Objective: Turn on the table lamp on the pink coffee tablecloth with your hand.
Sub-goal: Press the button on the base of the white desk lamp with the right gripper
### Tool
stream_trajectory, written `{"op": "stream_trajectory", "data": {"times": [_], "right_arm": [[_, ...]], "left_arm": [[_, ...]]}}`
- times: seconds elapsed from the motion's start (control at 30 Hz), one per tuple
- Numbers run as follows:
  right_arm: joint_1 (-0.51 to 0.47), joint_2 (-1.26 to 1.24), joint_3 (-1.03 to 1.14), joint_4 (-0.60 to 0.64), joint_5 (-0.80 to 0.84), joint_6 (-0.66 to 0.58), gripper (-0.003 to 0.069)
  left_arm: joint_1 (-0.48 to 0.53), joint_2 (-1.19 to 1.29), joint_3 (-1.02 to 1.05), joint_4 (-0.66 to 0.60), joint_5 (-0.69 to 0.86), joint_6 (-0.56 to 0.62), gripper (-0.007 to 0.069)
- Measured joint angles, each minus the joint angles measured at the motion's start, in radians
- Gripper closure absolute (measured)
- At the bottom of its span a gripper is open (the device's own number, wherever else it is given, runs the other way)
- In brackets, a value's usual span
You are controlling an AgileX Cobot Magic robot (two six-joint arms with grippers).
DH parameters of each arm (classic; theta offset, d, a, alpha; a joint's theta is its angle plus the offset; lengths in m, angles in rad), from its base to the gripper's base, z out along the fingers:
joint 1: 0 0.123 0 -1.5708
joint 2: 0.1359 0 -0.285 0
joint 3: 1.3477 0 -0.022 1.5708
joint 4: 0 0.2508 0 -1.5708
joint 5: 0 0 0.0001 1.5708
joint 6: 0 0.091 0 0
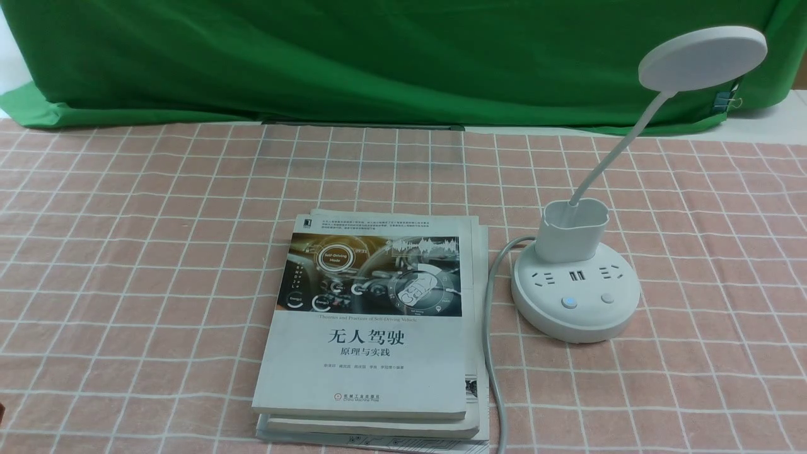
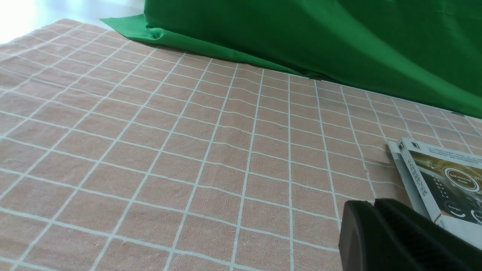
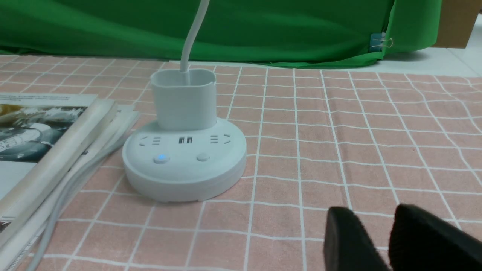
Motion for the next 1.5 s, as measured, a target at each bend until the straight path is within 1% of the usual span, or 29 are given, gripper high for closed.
{"op": "stream_trajectory", "data": {"times": [1.37, 1.5], "right_arm": [[0.0, 0.0, 0.0, 0.0, 0.0, 0.0, 0.0415], [0.0, 0.0, 0.0, 0.008, -0.054, 0.016, 0.0415]], "left_arm": [[0.0, 0.0, 0.0, 0.0, 0.0, -0.001, 0.0606], [0.0, 0.0, 0.0, 0.0, 0.0, -0.001, 0.0606]]}}
